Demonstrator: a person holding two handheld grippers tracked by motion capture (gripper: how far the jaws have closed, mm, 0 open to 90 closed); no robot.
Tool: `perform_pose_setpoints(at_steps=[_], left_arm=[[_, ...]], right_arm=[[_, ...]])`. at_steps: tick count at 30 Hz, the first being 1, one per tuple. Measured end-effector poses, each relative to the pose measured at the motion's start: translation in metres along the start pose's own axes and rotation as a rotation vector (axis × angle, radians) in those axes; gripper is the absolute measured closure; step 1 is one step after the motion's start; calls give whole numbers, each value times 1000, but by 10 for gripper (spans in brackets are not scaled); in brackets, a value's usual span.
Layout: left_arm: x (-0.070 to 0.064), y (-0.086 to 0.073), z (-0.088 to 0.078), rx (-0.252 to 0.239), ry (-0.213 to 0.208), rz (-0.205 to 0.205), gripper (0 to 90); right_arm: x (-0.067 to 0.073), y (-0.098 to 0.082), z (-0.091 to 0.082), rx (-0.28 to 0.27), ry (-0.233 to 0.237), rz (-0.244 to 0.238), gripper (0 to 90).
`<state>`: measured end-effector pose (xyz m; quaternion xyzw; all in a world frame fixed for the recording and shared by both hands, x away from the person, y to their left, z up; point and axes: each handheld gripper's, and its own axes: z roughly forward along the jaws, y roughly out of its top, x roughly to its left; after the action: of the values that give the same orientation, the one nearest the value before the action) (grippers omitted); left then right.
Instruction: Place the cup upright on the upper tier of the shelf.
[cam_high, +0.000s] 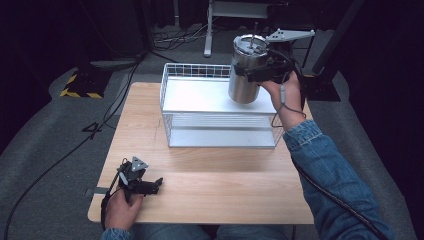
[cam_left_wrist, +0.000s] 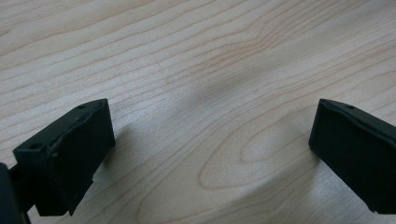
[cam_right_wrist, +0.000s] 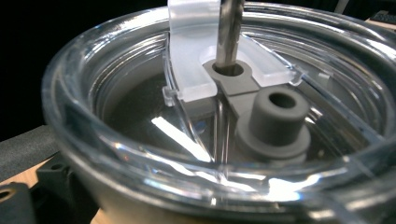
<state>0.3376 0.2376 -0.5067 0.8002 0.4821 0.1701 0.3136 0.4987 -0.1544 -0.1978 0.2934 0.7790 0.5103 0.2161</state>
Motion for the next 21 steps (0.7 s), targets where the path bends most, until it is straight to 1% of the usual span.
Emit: perform_pose_setpoints(at_steps=[5, 7, 10, 11, 14, 21], left_arm=[[0, 0, 0, -1, 1, -1, 5], [0, 0, 0, -1, 0, -1, 5], [0, 0, 0, -1, 0, -1, 5], [0, 0, 0, -1, 0, -1, 5], [0, 0, 0, -1, 0, -1, 5], [0, 0, 0, -1, 0, -1, 6]], right_arm=[[-6, 0, 15, -19, 17, 46, 37], [-7, 0, 21, -18, 12, 42, 37], [-6, -1, 30, -5, -4, 20, 37], [-6, -1, 32, -5, -6, 24, 37], [-6, -3, 37, -12, 7, 42, 37], [-4, -8, 49, 1, 14, 44, 37]])
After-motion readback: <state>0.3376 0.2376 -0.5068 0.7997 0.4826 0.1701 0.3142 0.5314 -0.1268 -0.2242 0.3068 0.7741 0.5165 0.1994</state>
